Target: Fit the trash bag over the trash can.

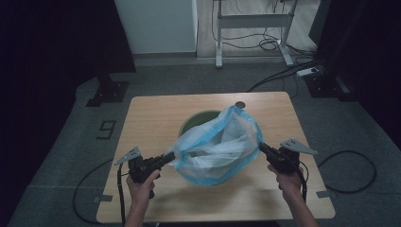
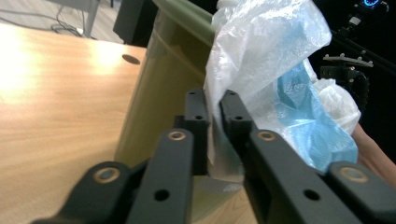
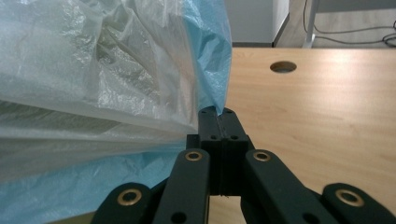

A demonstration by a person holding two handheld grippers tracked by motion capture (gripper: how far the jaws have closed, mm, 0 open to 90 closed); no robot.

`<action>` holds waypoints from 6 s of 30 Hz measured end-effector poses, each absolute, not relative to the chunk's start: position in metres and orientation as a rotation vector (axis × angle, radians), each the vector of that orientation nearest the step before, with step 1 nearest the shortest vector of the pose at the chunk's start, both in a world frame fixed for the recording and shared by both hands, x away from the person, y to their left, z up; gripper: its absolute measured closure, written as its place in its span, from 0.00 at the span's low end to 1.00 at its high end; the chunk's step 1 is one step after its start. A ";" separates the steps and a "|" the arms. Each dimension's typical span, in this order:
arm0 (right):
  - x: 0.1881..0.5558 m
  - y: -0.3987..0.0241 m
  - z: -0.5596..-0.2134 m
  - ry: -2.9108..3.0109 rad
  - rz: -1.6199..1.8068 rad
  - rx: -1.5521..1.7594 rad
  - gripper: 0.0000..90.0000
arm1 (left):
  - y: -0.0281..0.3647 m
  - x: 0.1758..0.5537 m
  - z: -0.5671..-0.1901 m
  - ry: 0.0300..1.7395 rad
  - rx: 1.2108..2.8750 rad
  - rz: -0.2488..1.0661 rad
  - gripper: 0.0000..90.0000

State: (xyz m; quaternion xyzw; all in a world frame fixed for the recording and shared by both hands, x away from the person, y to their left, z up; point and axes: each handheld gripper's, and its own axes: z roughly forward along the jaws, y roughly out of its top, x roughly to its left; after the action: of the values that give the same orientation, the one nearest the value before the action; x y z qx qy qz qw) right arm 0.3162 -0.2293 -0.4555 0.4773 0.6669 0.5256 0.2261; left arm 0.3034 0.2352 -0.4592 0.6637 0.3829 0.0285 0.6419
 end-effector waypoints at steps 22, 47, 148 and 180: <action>0.306 -0.236 -0.433 1.765 1.467 1.239 0.99 | 0.227 0.270 -0.375 0.648 1.643 0.366 0.20; 0.307 -0.234 -0.427 1.774 1.461 1.230 0.99 | 0.188 0.316 -0.369 0.693 1.649 0.336 0.95; 0.368 -0.231 -0.480 1.879 1.643 1.214 0.49 | 0.213 0.432 -0.397 0.936 1.658 0.246 1.00; 0.387 -0.206 -0.488 1.940 1.476 1.292 0.99 | 0.215 0.444 -0.413 1.034 1.722 0.230 0.99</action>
State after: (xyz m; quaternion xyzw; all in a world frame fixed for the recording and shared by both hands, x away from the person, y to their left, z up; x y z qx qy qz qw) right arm 0.3872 -0.2060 -0.4884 0.4596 0.6903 0.5254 0.1902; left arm 0.4436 0.2152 -0.4129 0.7217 0.4335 0.0964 0.5310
